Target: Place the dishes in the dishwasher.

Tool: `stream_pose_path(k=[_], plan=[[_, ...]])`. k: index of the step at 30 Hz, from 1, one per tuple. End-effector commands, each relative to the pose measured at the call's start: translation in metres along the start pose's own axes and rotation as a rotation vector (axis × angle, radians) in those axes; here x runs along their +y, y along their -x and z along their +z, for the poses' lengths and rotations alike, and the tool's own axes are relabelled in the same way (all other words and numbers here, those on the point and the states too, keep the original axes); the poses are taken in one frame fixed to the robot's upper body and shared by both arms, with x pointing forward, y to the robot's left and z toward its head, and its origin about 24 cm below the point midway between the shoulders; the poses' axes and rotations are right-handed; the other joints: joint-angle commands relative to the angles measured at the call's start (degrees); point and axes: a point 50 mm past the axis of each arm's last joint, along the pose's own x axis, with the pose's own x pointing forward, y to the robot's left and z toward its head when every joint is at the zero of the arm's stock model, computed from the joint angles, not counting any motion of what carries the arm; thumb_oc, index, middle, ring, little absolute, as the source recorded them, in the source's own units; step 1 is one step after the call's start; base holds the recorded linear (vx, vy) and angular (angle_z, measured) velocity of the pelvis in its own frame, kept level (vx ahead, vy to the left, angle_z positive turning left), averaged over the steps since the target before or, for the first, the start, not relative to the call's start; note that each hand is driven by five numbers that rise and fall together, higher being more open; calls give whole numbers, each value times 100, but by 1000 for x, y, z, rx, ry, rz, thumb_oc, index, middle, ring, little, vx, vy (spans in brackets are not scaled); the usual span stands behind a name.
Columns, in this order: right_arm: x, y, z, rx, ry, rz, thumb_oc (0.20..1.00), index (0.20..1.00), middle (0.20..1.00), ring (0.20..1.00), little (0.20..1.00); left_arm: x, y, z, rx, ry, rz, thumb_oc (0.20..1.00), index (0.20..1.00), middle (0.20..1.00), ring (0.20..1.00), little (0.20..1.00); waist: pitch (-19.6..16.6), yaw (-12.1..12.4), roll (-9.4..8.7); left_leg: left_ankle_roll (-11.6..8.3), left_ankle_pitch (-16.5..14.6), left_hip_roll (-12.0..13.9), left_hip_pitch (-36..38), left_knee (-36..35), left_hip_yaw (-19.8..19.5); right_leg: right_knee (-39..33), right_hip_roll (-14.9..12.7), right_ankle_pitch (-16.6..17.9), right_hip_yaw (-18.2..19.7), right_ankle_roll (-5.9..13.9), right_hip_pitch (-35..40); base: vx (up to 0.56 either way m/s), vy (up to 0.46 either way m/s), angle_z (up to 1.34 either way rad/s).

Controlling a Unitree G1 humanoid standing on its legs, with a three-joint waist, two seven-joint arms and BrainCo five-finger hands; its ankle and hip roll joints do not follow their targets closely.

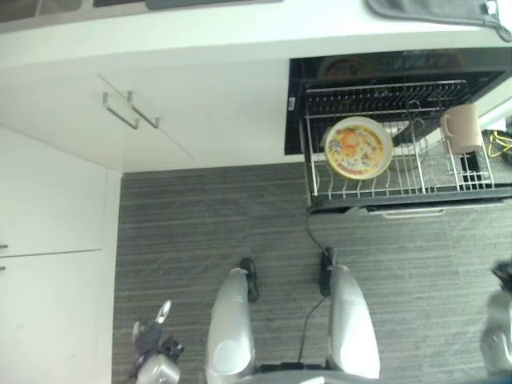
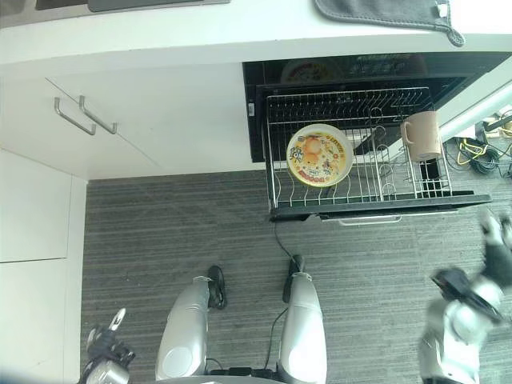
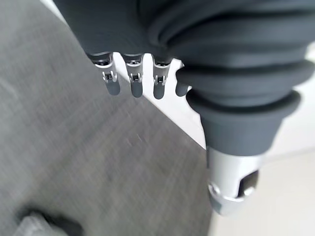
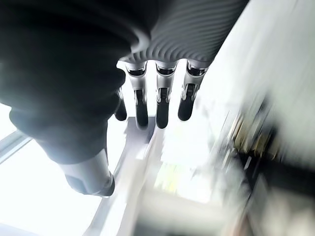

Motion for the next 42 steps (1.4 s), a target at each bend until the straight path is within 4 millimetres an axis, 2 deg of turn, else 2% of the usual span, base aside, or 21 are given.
stream_pose_path(k=[1,3,5,8,9,12,13,16,20,25,30,33,35,39,41,42], plan=[[57,10,-1,98,-464,36,200,200,200,200,200,-10,-5,21,-80,-59,-50,1000,1000,1000,1000,1000,-157,210,-86,-10,363,26,-156,-114,-464,530,-68,-392,-225,-159,254,-1,-69,-9],[59,11,-22,210,-410,63,200,200,200,200,200,-19,-7,30,-95,-71,-81,1000,1000,1000,1000,1000,-156,285,-49,-22,393,-20,-168,-128,-511,522,-118,-364,-296,-166,264,-8,-77,-6],[66,9,-25,211,-350,63,200,200,200,200,200,-24,-7,34,-101,-86,-96,1000,1000,1000,1000,1000,-169,337,-15,-18,400,-48,-186,-127,-538,544,-155,-350,-335,-172,239,-16,-62,19],[68,9,-45,313,-391,22,200,200,200,200,200,-29,-9,35,-97,-101,-98,1000,1000,1000,1000,1000,-212,396,32,-31,407,-66,-181,-133,-570,550,-180,-344,-372,-176,252,14,-41,20],[74,12,-58,385,-406,0,200,200,200,200,200,-32,-10,37,-91,-118,-102,1000,1000,1000,1000,1000,-246,465,86,-34,397,-86,-166,-121,-603,560,-224,-354,-422,-192,286,45,-22,10],[76,13,-70,453,-421,-17,200,200,200,200,200,-32,-10,35,-79,-140,-105,1000,1000,1000,1000,1000,-302,530,155,-37,383,-113,-184,-90,-626,628,-258,-373,-430,-211,257,40,2,14],[81,17,-78,514,-425,25,200,200,200,200,200,-31,-10,32,-72,-152,-103,1000,1000,1000,1000,1000,-330,559,194,-38,380,-131,-201,-65,-640,691,-281,-387,-412,-218,229,40,17,23],[100,22,-82,577,-425,126,200,200,200,200,200,-30,-8,26,-58,-169,-100,1000,1000,1000,1000,1000,-367,618,222,-37,385,-160,-192,-51,-654,745,-306,-396,-398,-233,212,44,13,5],[117,23,-82,631,-459,161,200,200,200,200,200,-23,-8,23,-53,-215,-105,1000,1000,1000,1000,1000,-435,683,244,-23,359,-155,-161,2,-655,849,-316,-450,-380,-244,221,69,-3,-2],[113,31,-96,755,-473,169,200,200,200,200,200,-18,-8,18,-37,-232,-105,1000,1000,1000,1000,1000,-493,700,264,-16,359,-168,-141,25,-673,879,-330,-445,-368,-248,228,52,9,1],[133,17,-84,725,-399,306,200,200,200,200,200,-16,-8,19,-40,-251,-116,1000,1000,1000,1000,1000,-495,757,303,-48,364,-171,-116,29,-688,881,-380,-444,-375,-243,255,12,-2,0],[153,6,-71,749,-452,354,200,200,200,200,200,-17,-9,19,-17,-292,-180,1000,1000,1000,1000,1000,-455,813,341,-64,368,-179,-72,53,-713,936,-407,-468,-393,-240,300,44,-33,2],[165,-6,-57,728,-453,403,200,200,200,200,200,-20,-8,19,5,-340,-247,1000,1000,1000,1000,1000,-428,865,376,-50,346,-198,-127,154,-753,1030,-422,-492,-386,-267,256,17,-44,8],[201,-35,-24,661,-385,482,200,200,200,200,200,-8,-10,17,57,-397,-256,1000,1000,1000,1000,1000,-393,1007,498,-63,350,-246,-193,263,-770,1246,-452,-596,-402,-293,170,39,-48,4],[218,-59,3,591,-341,493,200,200,200,200,200,0,-10,12,75,-428,-252,1000,1000,1000,1000,1000,-350,1106,650,-89,457,-317,-147,105,-795,1316,-467,-673,-408,-313,161,57,-23,8],[221,-65,11,567,-328,495,200,200,200,200,200,2,-9,10,81,-437,-253,1000,1000,1000,1000,1000,-341,1137,701,-98,496,-346,-119,41,-800,1324,-475,-692,-411,-316,169,58,-13,13]])
